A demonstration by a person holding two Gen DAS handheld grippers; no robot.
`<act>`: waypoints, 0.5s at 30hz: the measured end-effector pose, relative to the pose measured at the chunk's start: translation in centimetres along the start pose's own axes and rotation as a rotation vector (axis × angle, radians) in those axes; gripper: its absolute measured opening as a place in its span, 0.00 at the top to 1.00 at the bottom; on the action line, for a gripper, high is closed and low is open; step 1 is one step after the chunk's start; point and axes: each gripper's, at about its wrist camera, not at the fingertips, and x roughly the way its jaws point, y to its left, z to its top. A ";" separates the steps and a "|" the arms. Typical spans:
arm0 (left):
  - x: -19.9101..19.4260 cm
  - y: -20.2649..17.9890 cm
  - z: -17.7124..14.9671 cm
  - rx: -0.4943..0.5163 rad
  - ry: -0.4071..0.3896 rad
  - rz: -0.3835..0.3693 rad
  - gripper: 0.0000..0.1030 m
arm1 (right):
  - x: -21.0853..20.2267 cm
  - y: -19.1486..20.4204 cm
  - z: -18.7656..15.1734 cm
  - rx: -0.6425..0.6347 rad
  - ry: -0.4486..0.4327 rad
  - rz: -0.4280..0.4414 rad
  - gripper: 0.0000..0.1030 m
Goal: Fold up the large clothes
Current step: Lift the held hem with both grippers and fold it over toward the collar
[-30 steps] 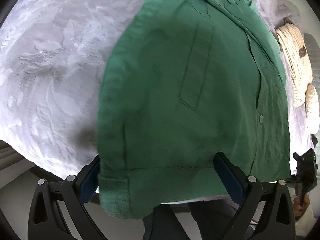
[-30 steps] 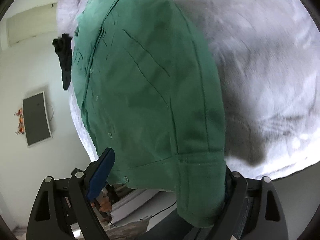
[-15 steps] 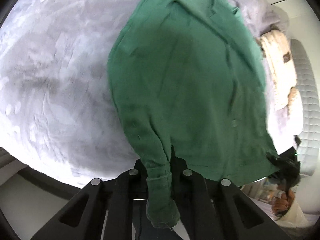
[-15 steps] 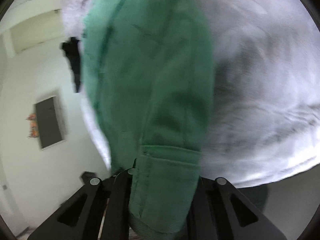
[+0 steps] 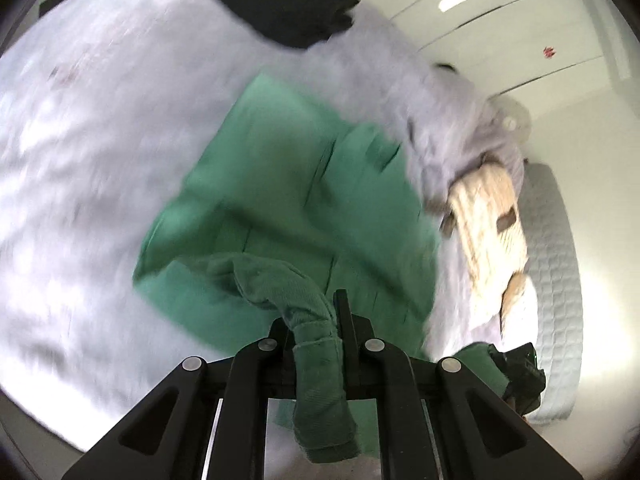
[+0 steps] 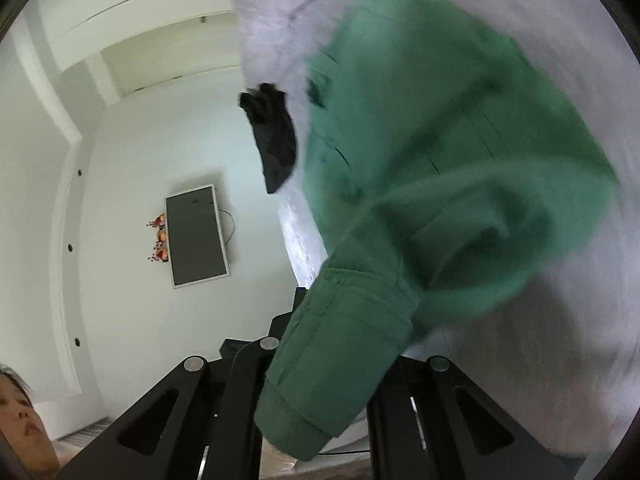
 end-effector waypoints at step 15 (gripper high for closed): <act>13.2 1.4 18.1 0.116 0.056 0.176 0.87 | 7.1 2.3 18.4 0.051 -0.214 -0.123 0.92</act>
